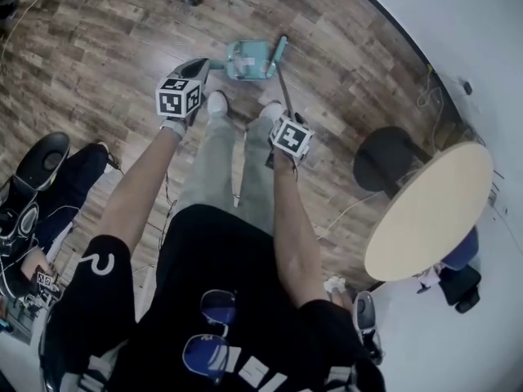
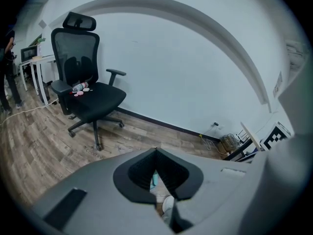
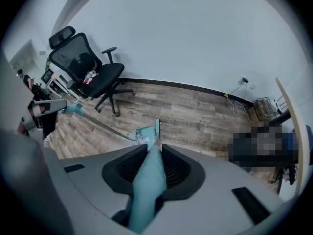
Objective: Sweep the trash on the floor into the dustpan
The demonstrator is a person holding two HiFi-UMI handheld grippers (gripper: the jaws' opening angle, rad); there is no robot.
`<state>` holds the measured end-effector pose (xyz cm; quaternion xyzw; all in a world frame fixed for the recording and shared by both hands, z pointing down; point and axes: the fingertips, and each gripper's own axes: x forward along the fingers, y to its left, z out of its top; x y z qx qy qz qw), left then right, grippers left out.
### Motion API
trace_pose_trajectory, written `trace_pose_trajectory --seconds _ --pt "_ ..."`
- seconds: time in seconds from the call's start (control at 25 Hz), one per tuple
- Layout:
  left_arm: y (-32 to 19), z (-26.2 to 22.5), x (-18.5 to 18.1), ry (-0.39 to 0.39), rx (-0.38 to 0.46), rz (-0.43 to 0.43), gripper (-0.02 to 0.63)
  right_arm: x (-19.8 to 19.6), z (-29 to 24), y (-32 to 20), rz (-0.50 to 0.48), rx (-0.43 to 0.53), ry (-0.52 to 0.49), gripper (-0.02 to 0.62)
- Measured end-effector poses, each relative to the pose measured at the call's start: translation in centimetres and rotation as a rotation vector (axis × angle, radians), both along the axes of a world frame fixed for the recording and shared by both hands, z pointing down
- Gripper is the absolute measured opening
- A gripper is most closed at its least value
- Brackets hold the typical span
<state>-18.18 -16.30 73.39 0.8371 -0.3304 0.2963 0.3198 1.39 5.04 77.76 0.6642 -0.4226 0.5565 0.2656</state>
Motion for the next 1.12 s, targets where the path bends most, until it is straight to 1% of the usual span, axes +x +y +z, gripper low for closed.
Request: trace_pose_trajectory --seconds 0.08,0.2,0.32,0.52,0.6,0.88,1.0,1.12 --pt "0.2 0.1 0.0 0.01 -0.013 0.001 -0.002 0.0 -0.7 -1.1 -0.066 0.039 0.007 0.084" --pt "0.4 0.2 0.2 0.007 -0.038 0.017 -0.002 -0.6 -1.4 -1.9 -0.094 0.083 -0.044 0.085" --pt "1.0 0.1 0.3 -0.007 -0.048 0.041 -0.002 -0.9 -2.3 -1.9 -0.141 0.089 -0.017 0.084" --pt "2.2 -1.8 1.0 0.012 -0.021 0.071 -0.002 0.3 -4.0 -1.2 -0.135 0.111 0.018 0.084" --pt "2.5 -3.4 1.7 0.028 0.003 0.087 -0.002 0.9 -5.1 -1.1 -0.142 0.132 0.025 0.084" --pt "3.4 -11.3 4.3 0.108 0.111 0.139 -0.002 4.3 -11.5 -2.5 -0.179 0.25 0.122 0.085" --pt "3.4 -15.1 5.0 0.153 0.152 0.128 -0.002 5.7 -14.7 -3.4 -0.188 0.326 0.155 0.084" --pt "3.3 -19.7 5.8 0.226 0.197 0.102 -0.002 6.7 -17.4 -2.8 -0.173 0.341 0.137 0.084"
